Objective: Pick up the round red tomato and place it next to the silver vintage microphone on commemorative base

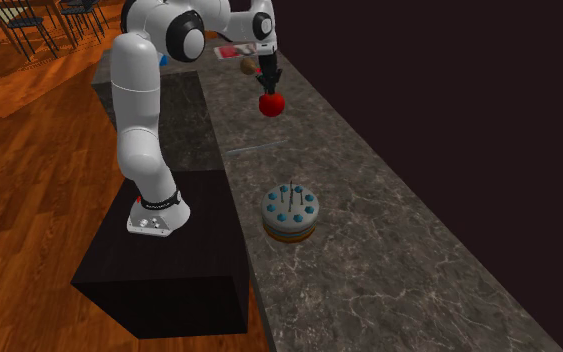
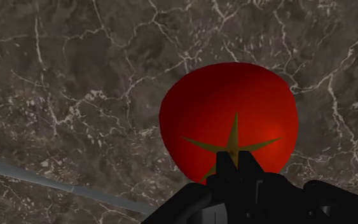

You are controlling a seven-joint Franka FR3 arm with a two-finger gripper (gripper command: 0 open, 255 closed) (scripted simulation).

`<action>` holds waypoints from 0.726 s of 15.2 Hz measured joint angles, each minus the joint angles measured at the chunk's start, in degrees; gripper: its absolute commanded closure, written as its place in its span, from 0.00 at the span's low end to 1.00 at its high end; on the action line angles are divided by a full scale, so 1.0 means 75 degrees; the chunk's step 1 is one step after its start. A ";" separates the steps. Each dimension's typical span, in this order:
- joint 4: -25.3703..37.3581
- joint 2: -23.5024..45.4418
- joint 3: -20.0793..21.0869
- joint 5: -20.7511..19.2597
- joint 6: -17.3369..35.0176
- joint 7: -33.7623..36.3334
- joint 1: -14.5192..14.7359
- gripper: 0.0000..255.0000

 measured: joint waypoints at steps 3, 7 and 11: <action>-0.0138 0.0107 -0.0034 -0.0087 0.0217 0.0070 0.0013 1.00; -0.0158 0.0130 -0.0040 -0.0107 0.0257 0.0089 0.0021 1.00; -0.0159 0.0131 -0.0040 -0.0107 0.0259 0.0090 0.0021 0.00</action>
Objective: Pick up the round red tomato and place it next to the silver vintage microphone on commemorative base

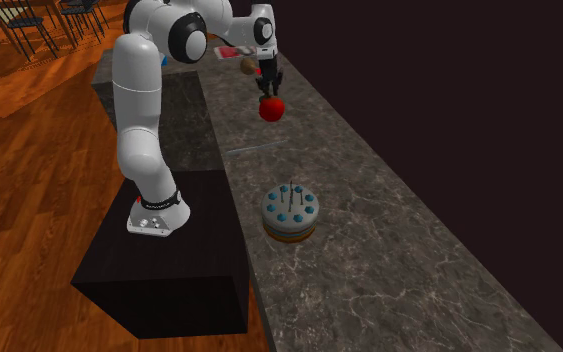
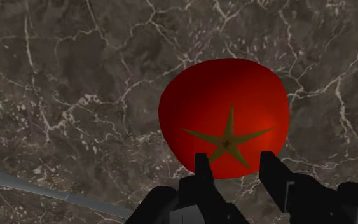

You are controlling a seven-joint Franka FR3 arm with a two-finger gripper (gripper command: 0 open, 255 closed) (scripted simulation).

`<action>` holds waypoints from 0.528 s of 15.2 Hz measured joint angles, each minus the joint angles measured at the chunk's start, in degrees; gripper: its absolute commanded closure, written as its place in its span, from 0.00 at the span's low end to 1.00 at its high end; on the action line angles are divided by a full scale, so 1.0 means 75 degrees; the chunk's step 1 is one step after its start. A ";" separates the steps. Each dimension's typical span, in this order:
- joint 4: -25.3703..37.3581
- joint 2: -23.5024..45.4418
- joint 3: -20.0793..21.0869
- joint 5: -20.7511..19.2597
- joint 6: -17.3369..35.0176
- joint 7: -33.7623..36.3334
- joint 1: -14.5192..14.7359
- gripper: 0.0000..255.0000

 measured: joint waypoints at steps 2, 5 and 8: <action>0.0000 0.0000 0.0000 0.0000 0.0000 0.0000 0.0000 0.00; 0.0001 -0.0001 0.0000 0.0000 0.0000 0.0000 0.0000 0.00; 0.0387 -0.0128 0.0070 0.0128 -0.0474 -0.0075 0.0041 0.00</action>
